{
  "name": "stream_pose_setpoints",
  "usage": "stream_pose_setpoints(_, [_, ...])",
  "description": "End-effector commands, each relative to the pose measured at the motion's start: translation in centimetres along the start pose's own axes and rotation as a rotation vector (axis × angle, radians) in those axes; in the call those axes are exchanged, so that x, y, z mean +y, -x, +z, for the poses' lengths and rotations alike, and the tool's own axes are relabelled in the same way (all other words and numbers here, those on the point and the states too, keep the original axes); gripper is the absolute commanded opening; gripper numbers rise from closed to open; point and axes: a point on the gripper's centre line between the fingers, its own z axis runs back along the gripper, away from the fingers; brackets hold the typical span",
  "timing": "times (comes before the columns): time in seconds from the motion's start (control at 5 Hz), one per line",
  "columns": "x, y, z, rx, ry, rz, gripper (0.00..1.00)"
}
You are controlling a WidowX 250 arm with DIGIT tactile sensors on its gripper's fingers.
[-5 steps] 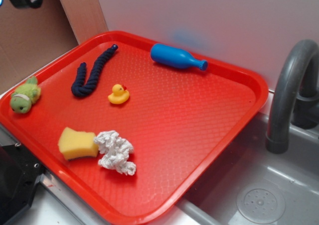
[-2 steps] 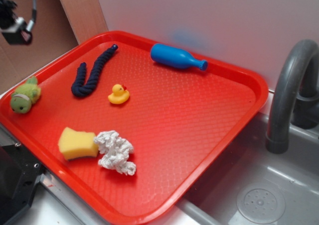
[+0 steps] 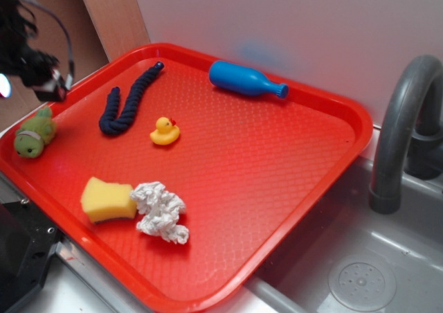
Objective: Grab the green animal.
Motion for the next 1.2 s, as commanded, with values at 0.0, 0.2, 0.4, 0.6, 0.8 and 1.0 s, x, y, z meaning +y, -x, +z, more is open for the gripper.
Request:
stream_pose_setpoints(0.0, [-0.5,0.7,-1.9,0.162,0.094,-0.183,0.00])
stream_pose_setpoints(0.2, [-0.7,0.6,-1.6,0.204,0.119,-0.179,0.00])
stream_pose_setpoints(0.4, [-0.5,0.1,-0.9,0.211,0.137,-0.177,0.00])
stream_pose_setpoints(0.6, [-1.4,0.1,0.2,0.163,0.143,-0.222,0.00])
stream_pose_setpoints(0.8, [-4.1,0.4,1.9,0.101,0.175,-0.286,0.00])
stream_pose_setpoints(1.0, [-6.4,1.5,4.4,0.045,0.214,-0.343,0.00])
